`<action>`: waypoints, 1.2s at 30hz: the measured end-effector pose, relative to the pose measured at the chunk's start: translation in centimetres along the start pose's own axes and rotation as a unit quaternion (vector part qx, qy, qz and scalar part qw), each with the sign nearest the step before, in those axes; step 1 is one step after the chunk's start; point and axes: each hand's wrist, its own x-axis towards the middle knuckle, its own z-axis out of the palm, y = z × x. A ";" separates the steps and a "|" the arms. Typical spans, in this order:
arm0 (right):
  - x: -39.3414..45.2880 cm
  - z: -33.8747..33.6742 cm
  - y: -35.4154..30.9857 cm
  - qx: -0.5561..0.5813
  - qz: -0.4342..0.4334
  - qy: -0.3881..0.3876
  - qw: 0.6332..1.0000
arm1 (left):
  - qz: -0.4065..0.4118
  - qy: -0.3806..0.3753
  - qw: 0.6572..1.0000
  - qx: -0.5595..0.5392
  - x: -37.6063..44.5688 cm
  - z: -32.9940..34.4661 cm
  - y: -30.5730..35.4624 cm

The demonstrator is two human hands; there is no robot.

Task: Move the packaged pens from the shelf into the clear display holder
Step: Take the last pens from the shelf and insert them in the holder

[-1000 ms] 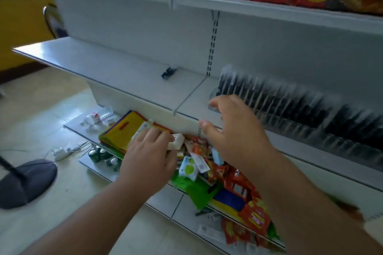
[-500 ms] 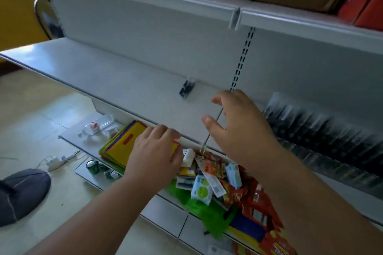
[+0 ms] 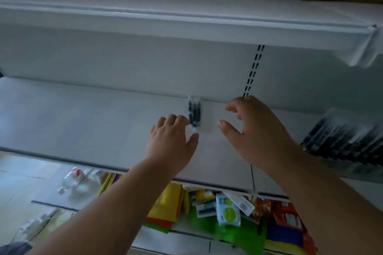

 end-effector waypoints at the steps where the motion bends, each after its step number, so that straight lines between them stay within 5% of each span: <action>1: 0.2 0.3 -0.2 -0.003 0.008 0.009 1.000 | 0.004 -0.012 1.000 0.011 1.3 0.2 -0.5; 8: 0.8 2.9 -2.0 -0.015 0.087 0.045 0.995 | 0.036 -0.099 0.993 0.057 6.1 1.6 -3.0; 18: 1.4 4.4 -3.4 -0.023 0.115 0.054 0.992 | 0.017 -0.090 0.996 0.007 7.8 0.6 -6.1; 29: 1.5 4.2 -3.2 -0.034 0.102 0.053 0.993 | 0.031 -0.110 0.987 0.110 10.6 1.1 -5.3; 33: 2.0 4.6 -2.7 -0.028 0.099 0.053 0.993 | 0.029 -0.108 0.992 0.050 9.5 -0.1 -6.2; 36: 2.6 5.5 -2.6 -0.009 0.100 0.045 0.994 | 0.031 -0.069 0.992 -0.103 6.9 -1.7 -7.0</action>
